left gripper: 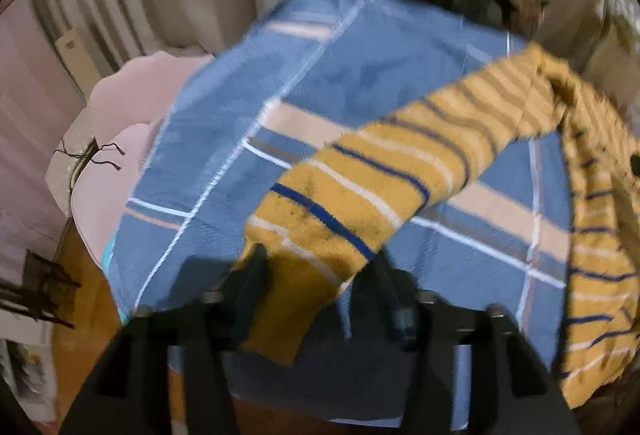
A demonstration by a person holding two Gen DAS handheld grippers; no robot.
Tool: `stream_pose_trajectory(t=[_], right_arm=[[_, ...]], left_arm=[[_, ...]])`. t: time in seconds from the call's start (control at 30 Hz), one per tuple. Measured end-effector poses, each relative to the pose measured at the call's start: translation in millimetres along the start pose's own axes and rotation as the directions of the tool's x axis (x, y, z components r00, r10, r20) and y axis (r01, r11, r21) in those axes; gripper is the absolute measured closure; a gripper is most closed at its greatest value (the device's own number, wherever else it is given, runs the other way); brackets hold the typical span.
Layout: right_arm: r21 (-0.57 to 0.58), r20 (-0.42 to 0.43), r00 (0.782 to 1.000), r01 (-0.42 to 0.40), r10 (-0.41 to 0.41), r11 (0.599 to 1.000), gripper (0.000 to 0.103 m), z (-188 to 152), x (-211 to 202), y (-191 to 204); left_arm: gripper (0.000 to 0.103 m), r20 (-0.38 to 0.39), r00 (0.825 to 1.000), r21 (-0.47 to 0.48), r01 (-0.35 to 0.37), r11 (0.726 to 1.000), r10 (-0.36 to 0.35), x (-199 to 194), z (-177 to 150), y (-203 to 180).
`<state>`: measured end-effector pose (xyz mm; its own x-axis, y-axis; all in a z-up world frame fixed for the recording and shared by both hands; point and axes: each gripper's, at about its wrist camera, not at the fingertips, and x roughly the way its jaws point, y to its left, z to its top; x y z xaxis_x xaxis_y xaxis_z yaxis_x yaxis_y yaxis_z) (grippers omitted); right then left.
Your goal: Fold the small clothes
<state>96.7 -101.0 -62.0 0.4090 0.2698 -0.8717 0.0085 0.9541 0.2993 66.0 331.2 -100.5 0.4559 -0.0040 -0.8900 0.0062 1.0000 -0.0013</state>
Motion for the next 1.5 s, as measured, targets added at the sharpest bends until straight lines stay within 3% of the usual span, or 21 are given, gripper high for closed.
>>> stream_pose_trajectory(t=[0.03,0.07,0.13,0.2,0.33,0.4,0.47,0.6,0.7,0.8,0.93,1.0,1.03,1.17,1.27,1.37,1.43,1.47,1.5], right_arm=[[-0.008,-0.009,1.000,0.001,-0.001,1.000,0.057,2,5,6],[-0.019,-0.017,1.000,-0.002,0.002,1.000,0.057,4,10,15],[-0.041,-0.027,0.999,-0.024,0.023,0.999,0.057,8,16,28],[-0.067,-0.033,0.997,-0.078,0.076,0.995,0.057,16,23,46],[-0.096,-0.066,0.976,-0.213,0.207,0.972,0.057,44,48,89],[-0.105,-0.109,0.960,-0.268,0.257,0.958,0.057,56,68,112],[-0.124,-0.151,0.948,-0.301,0.282,0.945,0.057,64,89,135],[-0.191,-0.213,0.944,-0.293,0.252,0.937,0.057,75,129,175],[-0.219,-0.223,0.952,-0.258,0.209,0.941,0.057,86,155,193],[-0.227,-0.197,0.961,-0.236,0.192,0.945,0.057,102,169,209],[-0.195,-0.184,0.965,-0.224,0.188,0.955,0.052,123,183,225],[-0.167,-0.172,0.966,-0.222,0.193,0.961,0.049,133,188,230],[-0.139,-0.160,0.967,-0.221,0.199,0.965,0.049,139,190,232],[-0.046,-0.160,0.962,-0.232,0.222,0.972,0.049,153,198,228],[-0.087,-0.117,0.968,-0.232,0.221,0.969,0.049,154,185,230],[-0.175,-0.061,0.976,-0.218,0.211,0.960,0.049,146,158,231],[-0.209,-0.043,0.977,-0.213,0.209,0.954,0.049,137,140,226],[-0.218,-0.040,0.977,-0.212,0.209,0.953,0.049,132,133,222],[-0.227,-0.033,0.978,-0.209,0.207,0.951,0.049,125,124,215]], left_arm=[[0.078,-0.013,1.000,-0.006,0.022,1.000,-0.022,1,5,4],[0.093,-0.030,0.997,-0.048,0.070,0.996,-0.072,-1,11,13],[0.095,-0.024,0.980,-0.166,0.190,0.968,-0.197,-6,26,37],[0.095,0.024,0.962,-0.282,0.269,0.921,-0.273,-11,45,68],[0.094,0.101,0.935,-0.512,0.341,0.788,-0.339,9,71,129],[0.093,0.106,0.936,-0.536,0.338,0.774,-0.335,20,78,137],[0.091,0.107,0.925,-0.554,0.359,0.751,-0.363,32,85,143],[0.087,0.178,0.877,-0.618,0.453,0.643,-0.447,40,81,165],[0.076,0.229,0.869,-0.641,0.474,0.604,-0.439,33,78,183],[0.067,0.241,0.883,-0.643,0.457,0.615,-0.404,24,73,192],[0.061,0.228,0.896,-0.600,0.438,0.669,-0.382,20,67,187],[0.053,0.220,0.903,-0.564,0.427,0.707,-0.369,19,68,180],[0.052,0.217,0.907,-0.530,0.419,0.737,-0.360,17,70,173],[0.050,0.192,0.914,-0.409,0.406,0.817,-0.358,19,82,150],[0.049,0.150,0.933,-0.297,0.358,0.885,-0.327,17,87,128],[0.049,0.068,0.960,-0.242,0.280,0.929,-0.272,28,89,114],[0.072,0.015,0.973,-0.228,0.227,0.947,-0.230,36,91,109],[0.094,-0.006,0.980,-0.223,0.194,0.955,-0.200,38,92,108],[0.103,-0.017,0.980,-0.233,0.189,0.954,-0.198,39,93,110]])
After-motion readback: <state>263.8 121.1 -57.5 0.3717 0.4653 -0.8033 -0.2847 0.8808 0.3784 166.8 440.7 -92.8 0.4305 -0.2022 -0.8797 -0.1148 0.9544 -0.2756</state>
